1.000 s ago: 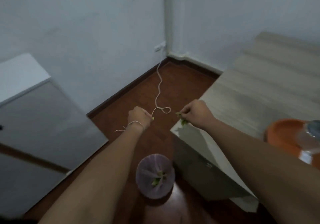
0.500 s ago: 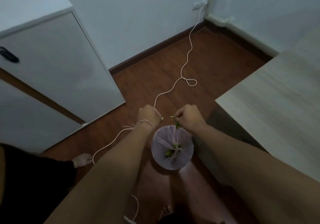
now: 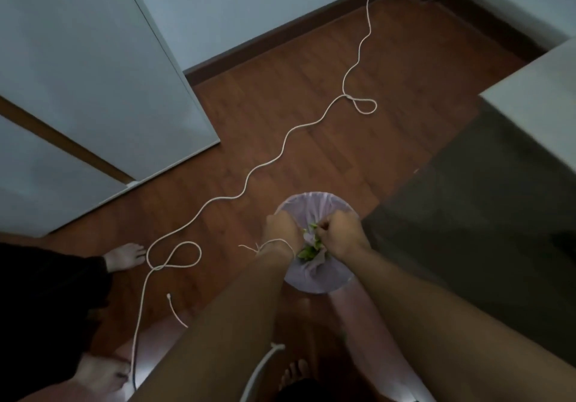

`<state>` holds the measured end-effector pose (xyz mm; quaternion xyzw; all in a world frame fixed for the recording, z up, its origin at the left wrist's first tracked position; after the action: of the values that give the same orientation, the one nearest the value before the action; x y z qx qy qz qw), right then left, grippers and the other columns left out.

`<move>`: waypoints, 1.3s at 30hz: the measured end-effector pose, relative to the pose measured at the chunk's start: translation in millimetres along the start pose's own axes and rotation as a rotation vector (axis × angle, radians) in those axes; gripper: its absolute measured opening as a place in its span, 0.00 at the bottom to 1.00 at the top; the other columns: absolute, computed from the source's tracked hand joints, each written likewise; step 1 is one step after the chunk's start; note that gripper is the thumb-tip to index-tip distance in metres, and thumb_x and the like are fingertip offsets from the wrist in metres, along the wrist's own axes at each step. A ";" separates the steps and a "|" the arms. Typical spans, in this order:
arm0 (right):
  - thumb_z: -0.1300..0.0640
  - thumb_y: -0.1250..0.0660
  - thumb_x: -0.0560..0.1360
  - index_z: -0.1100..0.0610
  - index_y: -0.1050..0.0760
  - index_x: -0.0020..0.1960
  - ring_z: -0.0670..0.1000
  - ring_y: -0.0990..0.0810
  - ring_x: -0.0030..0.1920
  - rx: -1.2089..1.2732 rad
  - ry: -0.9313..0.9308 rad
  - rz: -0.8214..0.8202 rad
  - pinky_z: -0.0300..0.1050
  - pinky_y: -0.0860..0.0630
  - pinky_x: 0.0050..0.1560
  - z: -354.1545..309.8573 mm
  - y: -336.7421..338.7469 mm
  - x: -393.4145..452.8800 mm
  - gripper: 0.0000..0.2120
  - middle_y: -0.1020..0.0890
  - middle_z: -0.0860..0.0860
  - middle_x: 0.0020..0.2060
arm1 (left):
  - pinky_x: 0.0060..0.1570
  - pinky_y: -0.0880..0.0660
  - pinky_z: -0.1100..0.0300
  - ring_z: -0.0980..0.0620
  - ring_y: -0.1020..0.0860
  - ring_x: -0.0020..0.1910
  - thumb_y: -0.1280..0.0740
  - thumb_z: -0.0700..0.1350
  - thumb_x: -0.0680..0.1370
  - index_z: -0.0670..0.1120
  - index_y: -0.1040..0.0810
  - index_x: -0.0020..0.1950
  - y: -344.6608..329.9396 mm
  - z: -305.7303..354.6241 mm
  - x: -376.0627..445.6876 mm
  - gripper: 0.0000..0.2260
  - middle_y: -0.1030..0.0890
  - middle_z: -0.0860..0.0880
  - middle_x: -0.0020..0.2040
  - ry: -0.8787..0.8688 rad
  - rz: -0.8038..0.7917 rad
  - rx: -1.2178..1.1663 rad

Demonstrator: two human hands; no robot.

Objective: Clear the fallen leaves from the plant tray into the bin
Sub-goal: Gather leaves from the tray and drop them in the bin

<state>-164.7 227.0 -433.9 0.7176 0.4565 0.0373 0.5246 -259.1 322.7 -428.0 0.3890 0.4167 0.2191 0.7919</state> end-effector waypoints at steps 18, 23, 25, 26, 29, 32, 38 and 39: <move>0.53 0.38 0.77 0.56 0.19 0.55 0.57 0.17 0.47 0.010 -0.085 0.093 0.49 0.19 0.52 12.3 10.2 12.2 0.13 0.14 0.56 0.42 | 0.59 0.24 0.52 0.40 0.21 0.59 0.32 0.48 0.76 0.47 0.15 0.54 0.6 1.1 18.4 0.11 0.16 0.43 0.57 -0.046 0.021 -0.012; 0.53 0.37 0.75 0.55 0.20 0.46 0.58 0.18 0.43 0.020 -0.066 0.144 0.46 0.24 0.42 11.4 15.7 2.7 0.09 0.15 0.55 0.39 | 0.57 0.25 0.51 0.38 0.22 0.58 0.35 0.49 0.78 0.45 0.15 0.53 4.3 6.6 12.3 0.12 0.16 0.42 0.56 -0.098 0.047 0.034; 0.51 0.39 0.76 0.56 0.23 0.40 0.58 0.18 0.41 0.034 -0.054 0.167 0.46 0.28 0.38 9.5 21.7 -2.8 0.12 0.16 0.56 0.38 | 0.54 0.25 0.50 0.36 0.21 0.56 0.36 0.48 0.78 0.44 0.16 0.52 11.5 10.3 7.3 0.12 0.16 0.40 0.54 -0.112 0.052 0.032; 0.50 0.40 0.77 0.54 0.26 0.37 0.59 0.19 0.40 0.042 -0.038 0.174 0.45 0.31 0.37 6.4 27.2 -5.0 0.13 0.17 0.56 0.37 | 0.53 0.25 0.50 0.36 0.21 0.55 0.37 0.48 0.79 0.44 0.16 0.51 17.3 13.4 3.8 0.12 0.16 0.40 0.53 -0.126 0.053 0.034; 0.51 0.40 0.76 0.55 0.23 0.42 0.59 0.18 0.46 0.077 0.033 0.170 0.45 0.29 0.40 -17.1 60.1 -12.5 0.11 0.16 0.56 0.43 | 0.48 0.24 0.49 0.34 0.20 0.51 0.37 0.48 0.78 0.42 0.17 0.47 54.8 30.8 -7.9 0.13 0.16 0.38 0.49 -0.208 0.099 0.022; 0.52 0.39 0.79 0.60 0.23 0.64 0.60 0.21 0.60 0.126 0.141 0.201 0.50 0.26 0.62 -62.6 124.9 -30.1 0.18 0.18 0.59 0.59 | 0.44 0.26 0.49 0.34 0.19 0.48 0.39 0.48 0.80 0.40 0.19 0.41 126.1 64.0 -24.5 0.15 0.15 0.38 0.45 -0.278 0.165 0.012; 0.49 0.40 0.79 0.62 0.25 0.66 0.62 0.22 0.61 0.138 0.284 0.367 0.52 0.28 0.64 -158.8 311.3 -94.5 0.22 0.19 0.62 0.59 | 0.46 0.24 0.50 0.35 0.19 0.50 0.43 0.52 0.79 0.42 0.18 0.45 314.0 177.2 -93.3 0.19 0.15 0.39 0.47 -0.432 0.341 0.005; 0.51 0.39 0.79 0.63 0.26 0.67 0.62 0.23 0.61 0.129 0.296 0.408 0.52 0.28 0.65 -167.3 346.9 -110.6 0.22 0.19 0.62 0.60 | 0.47 0.24 0.50 0.35 0.19 0.50 0.42 0.50 0.80 0.42 0.18 0.46 340.2 201.2 -109.3 0.17 0.15 0.39 0.48 -0.471 0.362 0.014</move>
<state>-104.2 259.1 -39.1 0.8136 0.3754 0.2177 0.3868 -160.7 366.8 -32.4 0.5028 0.1467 0.2575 0.8120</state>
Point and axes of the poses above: each hand's wrist, its own x-axis towards the middle knuckle, its own y-axis out of the back of the hand, z = x × y, the point moved 9 cm from there along x, towards the middle knuckle
